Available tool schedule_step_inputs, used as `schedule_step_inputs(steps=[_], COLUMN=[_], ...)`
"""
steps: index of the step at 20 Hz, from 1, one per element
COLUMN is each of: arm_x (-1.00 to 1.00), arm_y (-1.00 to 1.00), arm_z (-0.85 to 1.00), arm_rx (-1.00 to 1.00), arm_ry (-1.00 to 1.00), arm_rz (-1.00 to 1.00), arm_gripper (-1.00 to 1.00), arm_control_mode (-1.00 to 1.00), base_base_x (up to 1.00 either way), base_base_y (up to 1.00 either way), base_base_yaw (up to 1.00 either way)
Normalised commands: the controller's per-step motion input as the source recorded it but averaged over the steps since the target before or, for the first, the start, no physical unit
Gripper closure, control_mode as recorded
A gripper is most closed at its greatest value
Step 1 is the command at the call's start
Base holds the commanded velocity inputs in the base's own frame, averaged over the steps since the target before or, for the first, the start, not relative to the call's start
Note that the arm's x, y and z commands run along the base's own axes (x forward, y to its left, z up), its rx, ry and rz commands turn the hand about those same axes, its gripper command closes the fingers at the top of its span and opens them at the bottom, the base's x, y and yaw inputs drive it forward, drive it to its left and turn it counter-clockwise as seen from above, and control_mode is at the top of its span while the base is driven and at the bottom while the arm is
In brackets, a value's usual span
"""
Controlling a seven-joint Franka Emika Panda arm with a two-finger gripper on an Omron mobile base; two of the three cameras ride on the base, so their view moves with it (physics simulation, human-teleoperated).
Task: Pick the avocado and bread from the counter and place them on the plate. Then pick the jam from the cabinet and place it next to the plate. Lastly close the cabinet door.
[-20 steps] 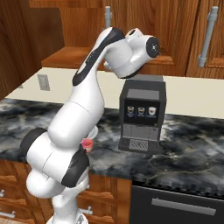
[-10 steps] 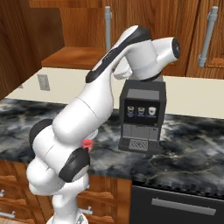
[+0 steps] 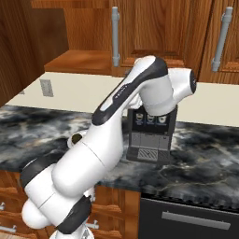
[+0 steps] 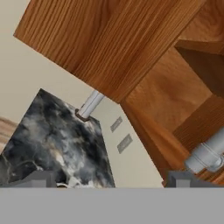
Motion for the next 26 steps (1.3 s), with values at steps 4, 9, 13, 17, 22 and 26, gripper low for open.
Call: schedule_step_inputs(steps=[4,9,13,17,22,26], arm_x=[-0.17,-0.84,-0.62,-0.44,-0.47,-0.53], arm_y=[0.0,0.01,0.2,0.35,0.44,0.45], arm_z=[-0.03,0.0,0.0,0.0,0.0,0.0], arm_rx=[0.0,-0.04,-0.21,-0.28,-0.27,-0.25], arm_ry=[-0.04,-0.31,-0.23,-0.21,-0.25,-0.24], arm_rz=[-0.07,0.02,0.12,0.11,0.12,0.12], arm_gripper=[-1.0,-1.0,-1.0,-1.0,-1.0,-1.0], arm_control_mode=[-1.0,-1.0,-1.0,-1.0,-1.0,-1.0], base_base_x=[0.0,0.0,0.0,0.0,0.0,0.0], base_base_y=[0.0,0.0,0.0,0.0,0.0,0.0], base_base_yaw=[0.0,0.0,0.0,0.0,0.0,0.0])
